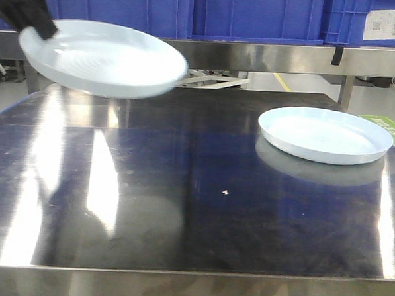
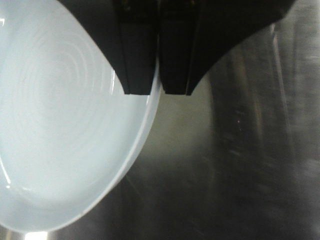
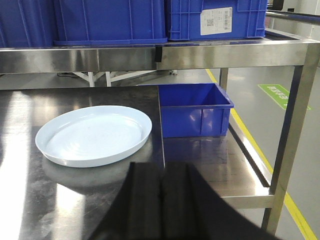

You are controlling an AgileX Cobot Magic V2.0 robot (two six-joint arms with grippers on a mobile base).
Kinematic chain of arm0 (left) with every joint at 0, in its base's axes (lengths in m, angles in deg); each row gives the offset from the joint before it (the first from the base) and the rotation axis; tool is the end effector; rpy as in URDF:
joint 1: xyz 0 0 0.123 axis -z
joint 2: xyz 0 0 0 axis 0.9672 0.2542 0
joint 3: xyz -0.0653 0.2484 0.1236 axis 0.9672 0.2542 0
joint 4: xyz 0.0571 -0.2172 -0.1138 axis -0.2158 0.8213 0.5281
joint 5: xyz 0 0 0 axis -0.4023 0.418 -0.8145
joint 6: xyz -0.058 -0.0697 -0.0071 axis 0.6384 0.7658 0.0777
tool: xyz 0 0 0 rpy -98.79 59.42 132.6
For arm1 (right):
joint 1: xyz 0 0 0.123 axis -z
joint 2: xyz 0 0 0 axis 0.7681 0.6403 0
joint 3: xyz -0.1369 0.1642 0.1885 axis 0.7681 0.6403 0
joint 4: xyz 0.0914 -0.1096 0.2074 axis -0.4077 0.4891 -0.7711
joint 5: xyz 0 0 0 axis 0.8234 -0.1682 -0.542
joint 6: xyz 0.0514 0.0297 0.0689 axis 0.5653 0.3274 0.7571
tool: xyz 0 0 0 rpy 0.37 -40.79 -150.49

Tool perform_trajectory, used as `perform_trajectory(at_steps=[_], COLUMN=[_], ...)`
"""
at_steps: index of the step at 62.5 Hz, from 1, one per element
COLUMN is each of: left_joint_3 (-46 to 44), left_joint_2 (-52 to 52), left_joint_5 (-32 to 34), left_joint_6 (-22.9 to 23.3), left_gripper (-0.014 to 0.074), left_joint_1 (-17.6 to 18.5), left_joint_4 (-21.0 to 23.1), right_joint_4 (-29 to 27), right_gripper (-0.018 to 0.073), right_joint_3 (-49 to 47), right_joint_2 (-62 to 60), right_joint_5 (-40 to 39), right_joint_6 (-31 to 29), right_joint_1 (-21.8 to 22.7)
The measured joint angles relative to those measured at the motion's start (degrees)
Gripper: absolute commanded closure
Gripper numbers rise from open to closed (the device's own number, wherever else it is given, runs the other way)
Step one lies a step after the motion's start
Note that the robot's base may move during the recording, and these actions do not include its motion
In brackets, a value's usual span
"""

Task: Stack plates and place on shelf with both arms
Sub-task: 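Move the plate toward the table center, lower it, release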

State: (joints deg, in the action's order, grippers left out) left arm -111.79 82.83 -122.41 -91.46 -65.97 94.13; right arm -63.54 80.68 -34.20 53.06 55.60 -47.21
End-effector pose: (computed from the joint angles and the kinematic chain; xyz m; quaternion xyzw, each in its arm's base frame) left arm 0.3676 -0.0894 0.3236 0.0885 0.9619 -0.1779 0.1876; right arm 0.0568 -0.0024 0.1981 0.0425 0.7054 0.0103 0.7075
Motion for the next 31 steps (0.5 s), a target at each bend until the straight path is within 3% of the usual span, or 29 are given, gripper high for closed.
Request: perform_trajectory(at_steps=[15, 31], left_joint_3=[0.34, 0.34], left_joint_2=[1.69, 9.48], left_joint_5=[1.27, 2.06], left_joint_6=[-0.62, -0.7], left_gripper=[0.0511, 0.0511], left_joint_1=[9.59, 14.01], left_joint_4=[-0.23, -0.5], right_joint_4=[0.0, 0.0], right_gripper=[0.0503, 0.0503], right_joint_3=[0.0, 0.0], right_joint_2=[0.0, 0.0], right_joint_5=[0.0, 0.0], right_joint_6=[0.0, 0.0], right_joint_1=[0.0, 0.0])
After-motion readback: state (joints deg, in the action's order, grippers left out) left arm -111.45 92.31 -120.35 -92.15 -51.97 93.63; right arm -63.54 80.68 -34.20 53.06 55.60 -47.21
